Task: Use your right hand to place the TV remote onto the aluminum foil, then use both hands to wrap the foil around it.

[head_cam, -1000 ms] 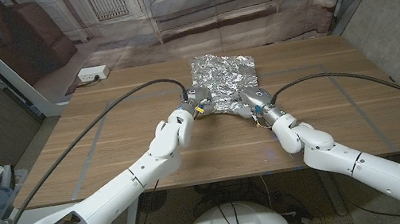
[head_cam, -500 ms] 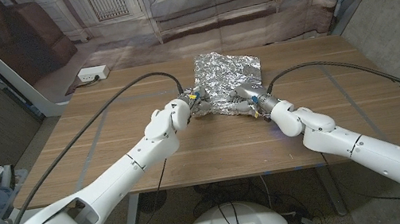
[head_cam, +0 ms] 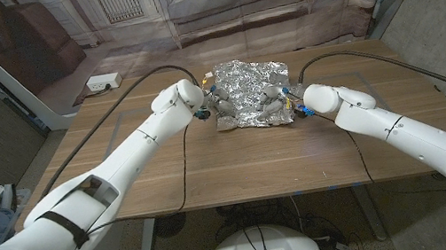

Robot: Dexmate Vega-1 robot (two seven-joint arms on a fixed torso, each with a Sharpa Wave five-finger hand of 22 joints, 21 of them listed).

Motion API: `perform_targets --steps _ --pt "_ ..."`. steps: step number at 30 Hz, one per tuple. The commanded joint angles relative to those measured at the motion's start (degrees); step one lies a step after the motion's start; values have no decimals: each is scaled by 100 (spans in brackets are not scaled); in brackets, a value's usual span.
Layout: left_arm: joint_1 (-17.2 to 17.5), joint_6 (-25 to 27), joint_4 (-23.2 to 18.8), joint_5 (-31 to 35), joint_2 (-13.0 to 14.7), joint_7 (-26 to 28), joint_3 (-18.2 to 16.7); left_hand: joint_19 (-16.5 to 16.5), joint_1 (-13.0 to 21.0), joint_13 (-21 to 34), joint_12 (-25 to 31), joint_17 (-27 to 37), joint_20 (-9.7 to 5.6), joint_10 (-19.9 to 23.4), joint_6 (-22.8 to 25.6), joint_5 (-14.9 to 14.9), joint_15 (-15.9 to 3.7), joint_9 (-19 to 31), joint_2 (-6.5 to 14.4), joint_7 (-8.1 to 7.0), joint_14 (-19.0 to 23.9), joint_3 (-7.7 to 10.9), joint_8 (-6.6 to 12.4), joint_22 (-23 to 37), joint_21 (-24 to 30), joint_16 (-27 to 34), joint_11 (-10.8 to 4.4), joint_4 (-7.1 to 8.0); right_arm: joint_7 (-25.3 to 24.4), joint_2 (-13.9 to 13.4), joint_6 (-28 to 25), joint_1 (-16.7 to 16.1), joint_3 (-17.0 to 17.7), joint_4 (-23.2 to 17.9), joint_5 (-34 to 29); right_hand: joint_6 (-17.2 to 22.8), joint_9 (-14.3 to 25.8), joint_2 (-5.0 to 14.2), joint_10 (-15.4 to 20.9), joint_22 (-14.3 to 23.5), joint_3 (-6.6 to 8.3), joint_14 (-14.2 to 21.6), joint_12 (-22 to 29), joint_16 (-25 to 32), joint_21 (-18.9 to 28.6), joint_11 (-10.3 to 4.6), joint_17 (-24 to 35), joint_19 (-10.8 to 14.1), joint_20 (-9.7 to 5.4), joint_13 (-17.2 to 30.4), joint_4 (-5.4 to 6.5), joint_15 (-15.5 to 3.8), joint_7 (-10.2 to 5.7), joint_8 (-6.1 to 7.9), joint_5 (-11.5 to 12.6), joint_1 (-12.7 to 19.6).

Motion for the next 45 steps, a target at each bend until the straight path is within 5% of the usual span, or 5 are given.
perform_targets --steps 1,13,18,25,45 --pt "-1425 -27 2244 -883 -826 -1653 -12 136 -147 31 53 45 -22 384 210 38 -78 10 -18 277 215 60 -37 11 55 55 -243 82 1773 256 -408 694 76 696 921 107 9 356 136 13 15 297 -11 -19 59 -20 26 50 -346 0 68 -224 -22 -38 50 233" --pt "-2691 -1340 5571 -721 -1977 -2369 264 276 -398 -37 -67 42 -39 330 141 29 -85 28 44 445 336 90 -169 2 76 40 -146 234 3199 670 -554 1469 -223 1966 1265 60 -2 421 330 -23 20 480 -29 -20 185 15 22 152 -339 -15 118 -221 68 -123 68 115" --pt "-1892 -378 2932 -27 -1112 -2420 443 185 -1090 -146 -285 16 60 249 125 24 2 7 -130 455 244 -95 -316 -4 -69 -117 34 645 3351 748 -517 1632 -371 2216 1104 63 -8 426 401 -40 18 554 -37 -19 236 17 19 208 -335 -18 133 -220 94 -147 71 65" --pt "-1446 -14 1383 518 -552 -2094 661 -312 -1452 -105 -574 64 338 -208 -216 25 232 -8 -278 473 -395 -150 -562 20 -366 -391 140 815 3137 665 -469 1454 -283 1936 1010 -26 -20 374 58 -152 -3 328 -290 -237 219 106 -21 21 -334 -12 185 -192 112 -266 82 -154" --pt "-551 468 -1090 1198 316 -999 629 -1226 -1760 -26 -882 73 707 -1023 -774 42 770 -1 -315 412 -1552 -184 -738 62 -795 -513 373 963 2412 -121 -818 546 238 -2 941 -2860 -80 -22 -3771 -388 -306 -4286 -737 -630 -816 857 51 -3368 918 48 219 1208 267 -619 105 -1478"
